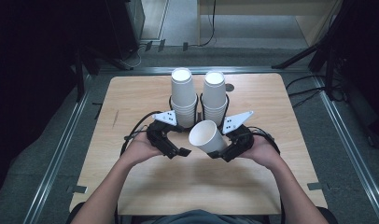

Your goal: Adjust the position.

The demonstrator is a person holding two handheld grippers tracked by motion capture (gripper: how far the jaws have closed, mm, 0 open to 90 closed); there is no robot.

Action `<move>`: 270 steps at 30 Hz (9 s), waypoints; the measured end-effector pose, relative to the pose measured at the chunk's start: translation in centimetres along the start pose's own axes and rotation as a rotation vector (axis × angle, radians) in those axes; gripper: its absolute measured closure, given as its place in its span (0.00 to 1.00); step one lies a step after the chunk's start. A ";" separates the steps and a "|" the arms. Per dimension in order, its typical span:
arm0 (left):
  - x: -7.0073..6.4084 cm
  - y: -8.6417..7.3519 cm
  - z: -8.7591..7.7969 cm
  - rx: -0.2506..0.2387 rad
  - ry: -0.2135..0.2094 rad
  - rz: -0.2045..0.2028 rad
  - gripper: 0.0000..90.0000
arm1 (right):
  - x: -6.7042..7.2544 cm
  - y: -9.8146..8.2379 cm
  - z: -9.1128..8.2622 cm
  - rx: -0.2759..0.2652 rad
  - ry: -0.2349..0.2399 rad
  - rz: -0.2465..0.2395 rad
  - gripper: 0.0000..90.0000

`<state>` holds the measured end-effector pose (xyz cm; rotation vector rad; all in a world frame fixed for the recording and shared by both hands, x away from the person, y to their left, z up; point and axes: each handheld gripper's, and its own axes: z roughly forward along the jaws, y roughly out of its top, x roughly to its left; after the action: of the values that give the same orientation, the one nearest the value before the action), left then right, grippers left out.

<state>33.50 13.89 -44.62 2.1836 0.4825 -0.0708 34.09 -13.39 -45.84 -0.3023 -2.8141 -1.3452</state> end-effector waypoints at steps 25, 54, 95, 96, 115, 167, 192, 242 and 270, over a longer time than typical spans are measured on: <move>-1.3 1.0 1.1 -0.131 0.002 -0.003 0.08 | 0.6 1.0 2.9 -0.039 0.063 0.041 0.24; -1.1 1.0 1.3 -0.001 0.027 0.019 0.16 | 0.8 0.5 3.3 0.046 0.022 0.051 0.17; 0.8 -0.5 -1.4 0.144 0.080 0.035 0.15 | -0.5 -2.4 1.0 0.191 -0.073 0.120 0.17; 0.8 -0.5 -1.5 0.142 0.080 0.031 0.15 | -0.6 -2.5 0.9 0.187 -0.078 0.118 0.17; 2.3 -2.1 -4.2 0.141 0.138 -0.023 0.15 | -1.9 -3.0 0.4 0.193 -0.101 0.161 0.17; 9.7 -7.0 -10.8 0.152 0.414 -0.258 0.13 | -1.8 -3.4 0.9 0.242 -0.090 0.147 0.17; 13.2 -8.5 -12.8 0.145 0.554 -0.364 0.11 | -0.7 -3.8 0.7 0.258 -0.107 0.155 0.17; 13.4 -8.7 -12.3 0.142 0.523 -0.379 0.03 | -0.9 -4.0 0.7 0.273 -0.116 0.162 0.17; 12.0 -7.2 -15.2 0.063 0.524 -0.420 0.00 | -1.0 -3.8 0.6 0.287 -0.106 0.163 0.17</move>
<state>40.11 33.37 -43.32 2.1173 1.2436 0.2692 34.41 -15.41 -49.26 -0.5948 -2.9381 -0.9056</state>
